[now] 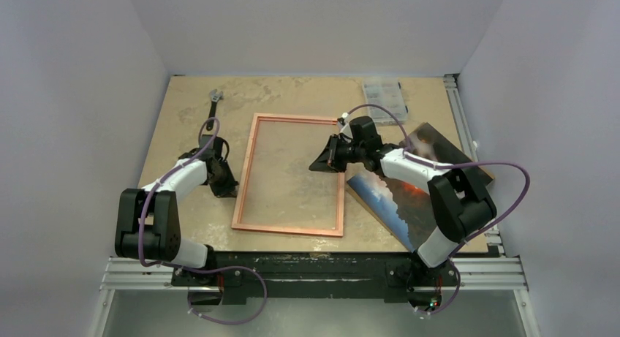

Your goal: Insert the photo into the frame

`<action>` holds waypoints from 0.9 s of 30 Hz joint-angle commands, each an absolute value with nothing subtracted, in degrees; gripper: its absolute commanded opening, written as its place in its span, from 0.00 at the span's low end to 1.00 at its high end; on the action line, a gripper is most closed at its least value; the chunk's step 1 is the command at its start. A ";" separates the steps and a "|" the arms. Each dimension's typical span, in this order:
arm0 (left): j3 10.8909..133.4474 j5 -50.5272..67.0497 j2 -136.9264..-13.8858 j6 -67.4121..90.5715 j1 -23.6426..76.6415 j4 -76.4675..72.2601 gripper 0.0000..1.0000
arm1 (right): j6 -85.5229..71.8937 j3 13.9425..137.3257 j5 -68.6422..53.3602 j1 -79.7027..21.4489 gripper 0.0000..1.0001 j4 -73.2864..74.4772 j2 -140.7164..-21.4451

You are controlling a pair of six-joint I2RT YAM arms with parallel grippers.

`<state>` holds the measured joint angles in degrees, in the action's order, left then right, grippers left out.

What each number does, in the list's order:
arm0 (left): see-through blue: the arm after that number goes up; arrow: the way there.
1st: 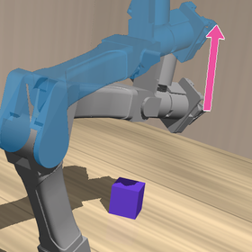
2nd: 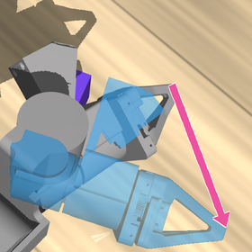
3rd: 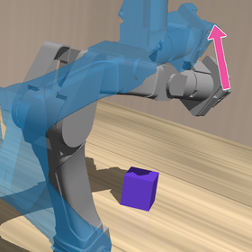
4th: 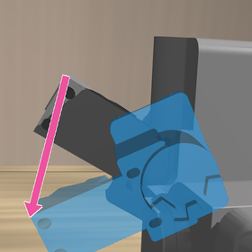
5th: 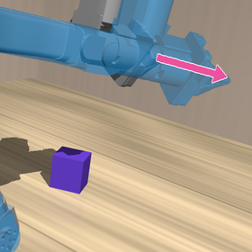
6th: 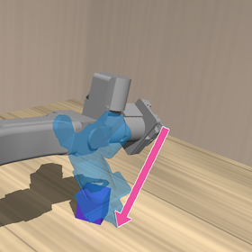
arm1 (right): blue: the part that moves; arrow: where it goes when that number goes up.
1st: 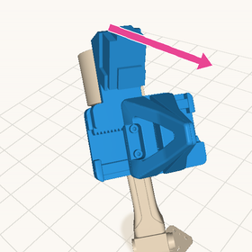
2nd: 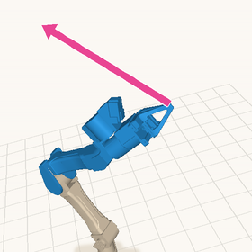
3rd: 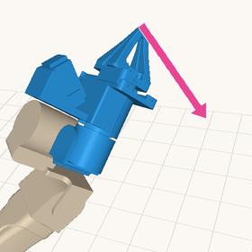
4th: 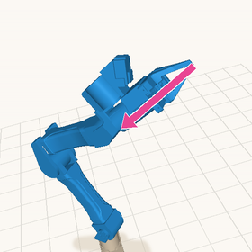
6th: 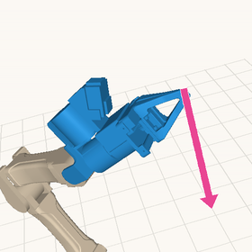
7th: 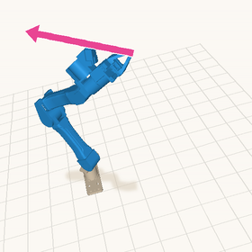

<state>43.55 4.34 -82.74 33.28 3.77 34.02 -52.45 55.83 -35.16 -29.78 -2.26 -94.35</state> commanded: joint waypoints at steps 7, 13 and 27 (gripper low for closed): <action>45.13 5.99 -83.05 33.01 4.92 34.18 0.00 | -53.18 51.78 -33.36 -30.57 0.00 -7.52 -95.12; 45.11 6.04 -83.01 33.15 5.10 34.25 0.00 | -52.43 51.89 -33.57 -30.61 0.03 -6.92 -96.19; 45.35 5.94 -83.28 32.78 5.19 34.50 0.00 | -49.79 54.18 -29.57 -30.61 0.63 -0.82 -94.61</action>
